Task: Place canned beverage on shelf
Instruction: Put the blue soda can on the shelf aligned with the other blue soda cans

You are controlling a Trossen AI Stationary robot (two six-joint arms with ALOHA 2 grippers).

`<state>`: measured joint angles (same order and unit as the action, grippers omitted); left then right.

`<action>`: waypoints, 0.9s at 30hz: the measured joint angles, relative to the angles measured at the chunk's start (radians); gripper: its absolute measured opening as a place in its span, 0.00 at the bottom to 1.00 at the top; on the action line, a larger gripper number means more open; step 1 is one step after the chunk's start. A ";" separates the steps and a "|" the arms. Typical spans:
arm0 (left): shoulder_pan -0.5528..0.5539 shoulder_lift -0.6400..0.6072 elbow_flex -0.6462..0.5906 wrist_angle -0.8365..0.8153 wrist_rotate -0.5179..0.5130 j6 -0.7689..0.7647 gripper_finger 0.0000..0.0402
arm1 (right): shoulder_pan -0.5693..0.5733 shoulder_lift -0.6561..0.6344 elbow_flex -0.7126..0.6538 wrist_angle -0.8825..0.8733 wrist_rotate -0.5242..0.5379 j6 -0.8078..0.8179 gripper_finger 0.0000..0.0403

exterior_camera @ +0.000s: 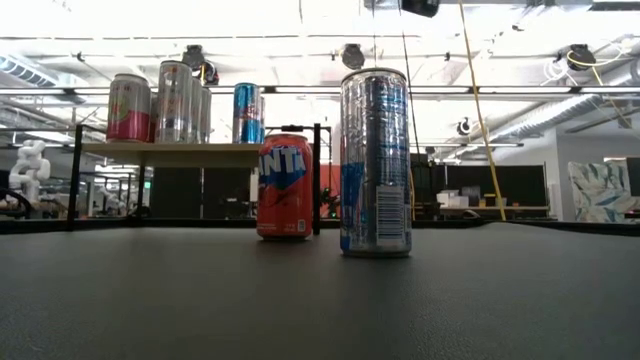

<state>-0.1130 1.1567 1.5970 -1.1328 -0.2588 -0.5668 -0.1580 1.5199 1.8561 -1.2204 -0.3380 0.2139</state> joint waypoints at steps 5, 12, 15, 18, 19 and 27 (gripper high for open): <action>-0.042 0.037 0.000 0.098 0.058 0.033 0.90 | 0.026 -0.019 0.000 -0.129 0.000 -0.143 0.00; -0.060 0.131 0.000 0.095 0.056 -0.007 0.90 | 0.029 -0.044 -0.001 -0.199 -0.003 -0.306 0.00; -0.060 0.171 0.000 0.101 0.052 -0.061 0.90 | 0.029 -0.059 -0.001 -0.219 -0.004 -0.332 0.00; -0.071 0.208 0.000 0.106 0.058 -0.083 0.90 | 0.030 -0.067 -0.001 -0.194 -0.006 -0.334 0.00; -0.081 0.219 0.000 0.107 0.063 -0.083 0.90 | 0.029 -0.067 -0.001 -0.181 -0.007 -0.331 0.00; -0.127 0.235 0.000 0.109 0.072 -0.083 0.90 | 0.042 -0.061 -0.068 -0.030 -0.007 -0.119 0.09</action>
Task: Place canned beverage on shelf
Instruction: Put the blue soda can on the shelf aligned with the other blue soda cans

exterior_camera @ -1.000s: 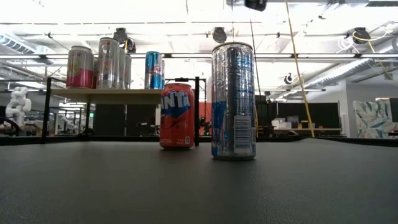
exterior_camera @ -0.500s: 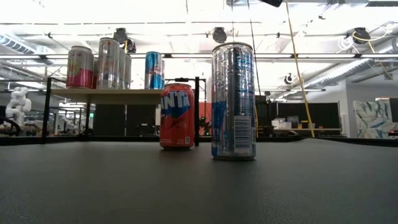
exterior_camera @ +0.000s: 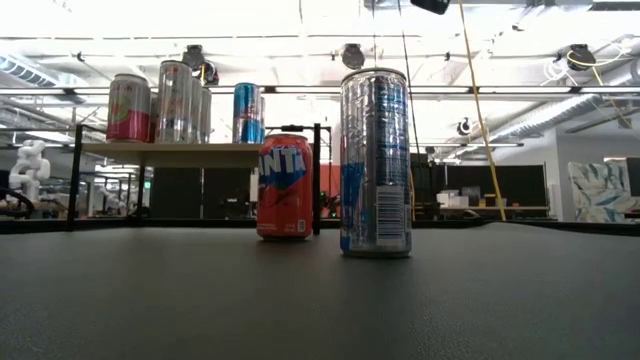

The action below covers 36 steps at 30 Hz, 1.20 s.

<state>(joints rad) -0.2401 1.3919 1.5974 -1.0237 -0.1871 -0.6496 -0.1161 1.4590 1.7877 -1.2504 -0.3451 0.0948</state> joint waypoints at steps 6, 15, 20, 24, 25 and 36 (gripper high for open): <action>0.004 -0.022 0.000 -0.003 0.007 0.084 0.90 | 0.091 0.000 -0.103 0.147 0.039 0.294 0.26; 0.011 -0.060 0.000 -0.055 0.029 0.089 0.90 | 0.314 0.000 -0.167 0.415 0.315 0.493 0.65; 0.011 -0.063 0.000 -0.087 0.030 0.107 0.90 | 0.391 0.045 -0.176 0.437 0.471 0.524 0.81; 0.011 -0.063 0.000 -0.095 0.031 0.110 0.90 | 0.403 0.103 -0.176 0.448 0.473 0.556 0.86; 0.011 -0.063 0.000 -0.095 0.031 0.110 0.90 | 0.405 0.117 -0.176 0.453 0.471 0.556 0.87; 0.011 -0.063 0.000 -0.094 0.028 0.105 0.90 | 0.405 0.279 -0.177 0.431 0.367 0.487 0.88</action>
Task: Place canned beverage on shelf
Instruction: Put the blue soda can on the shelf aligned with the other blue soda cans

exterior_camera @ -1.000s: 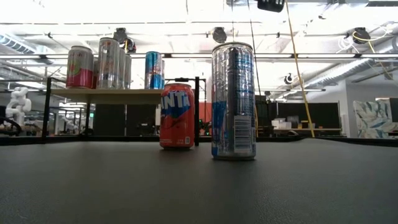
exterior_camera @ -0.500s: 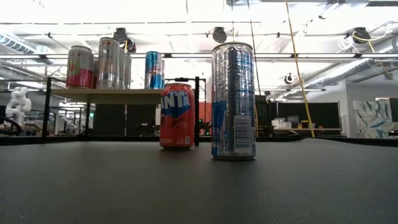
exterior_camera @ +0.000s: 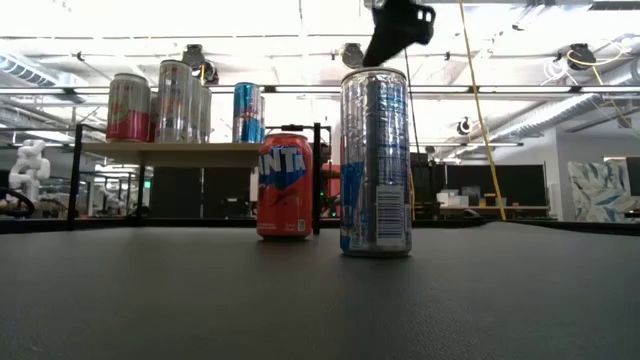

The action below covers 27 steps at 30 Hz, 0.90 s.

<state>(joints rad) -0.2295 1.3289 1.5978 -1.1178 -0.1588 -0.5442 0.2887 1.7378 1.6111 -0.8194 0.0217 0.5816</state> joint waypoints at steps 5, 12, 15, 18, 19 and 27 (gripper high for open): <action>0.000 0.000 0.000 -0.001 -0.018 -0.021 0.90 | -0.014 0.047 0.000 0.000 0.002 -0.024 0.88; 0.000 0.000 0.000 0.000 -0.040 -0.027 0.90 | -0.042 0.103 0.000 -0.039 -0.056 -0.070 0.88; 0.000 0.000 0.000 0.001 -0.049 -0.027 0.90 | -0.053 0.110 0.000 -0.038 -0.084 -0.077 0.88; 0.000 0.000 0.000 0.001 -0.055 -0.027 0.90 | -0.063 0.110 0.000 -0.034 -0.102 -0.078 0.87; 0.000 0.000 0.000 0.001 -0.055 -0.027 0.90 | -0.067 0.110 0.000 -0.033 -0.102 -0.078 0.87; 0.000 0.000 0.000 0.001 -0.059 -0.026 0.90 | -0.078 0.110 0.000 -0.020 -0.127 -0.103 0.70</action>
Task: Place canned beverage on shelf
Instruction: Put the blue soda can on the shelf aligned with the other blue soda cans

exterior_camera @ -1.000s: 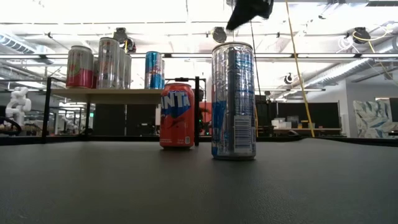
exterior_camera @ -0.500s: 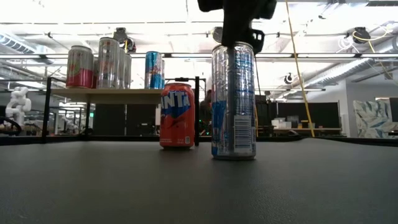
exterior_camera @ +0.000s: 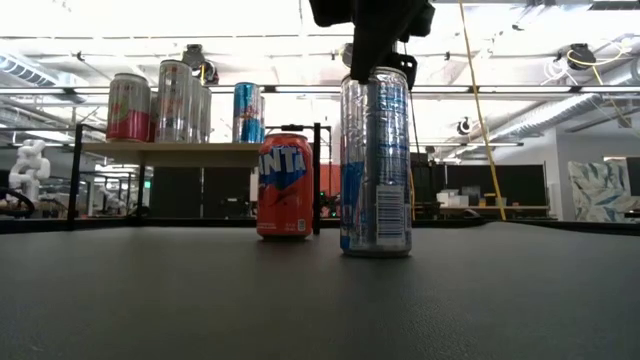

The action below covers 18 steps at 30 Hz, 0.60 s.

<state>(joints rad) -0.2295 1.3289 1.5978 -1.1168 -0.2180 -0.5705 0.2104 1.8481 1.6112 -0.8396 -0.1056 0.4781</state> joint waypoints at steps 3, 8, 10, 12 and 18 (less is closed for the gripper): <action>0.000 0.000 0.000 0.000 0.000 0.000 0.90 | 0.000 0.000 0.000 -0.004 -0.001 -0.001 0.66; 0.000 0.000 0.000 0.000 0.000 0.001 0.90 | -0.001 0.002 0.001 -0.008 -0.003 -0.004 0.61; 0.000 0.000 0.000 0.000 0.000 0.001 0.90 | -0.001 0.006 0.003 -0.007 -0.003 -0.004 0.60; 0.000 0.000 0.000 0.000 0.000 0.006 0.90 | -0.001 0.013 0.004 -0.006 -0.003 -0.007 0.57; 0.000 0.000 0.000 0.000 -0.011 0.000 0.90 | 0.001 0.022 0.005 0.002 -0.003 -0.027 0.49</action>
<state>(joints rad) -0.2295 1.3289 1.5978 -1.1168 -0.2293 -0.5707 0.2111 1.8698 1.6165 -0.8376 -0.1081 0.4509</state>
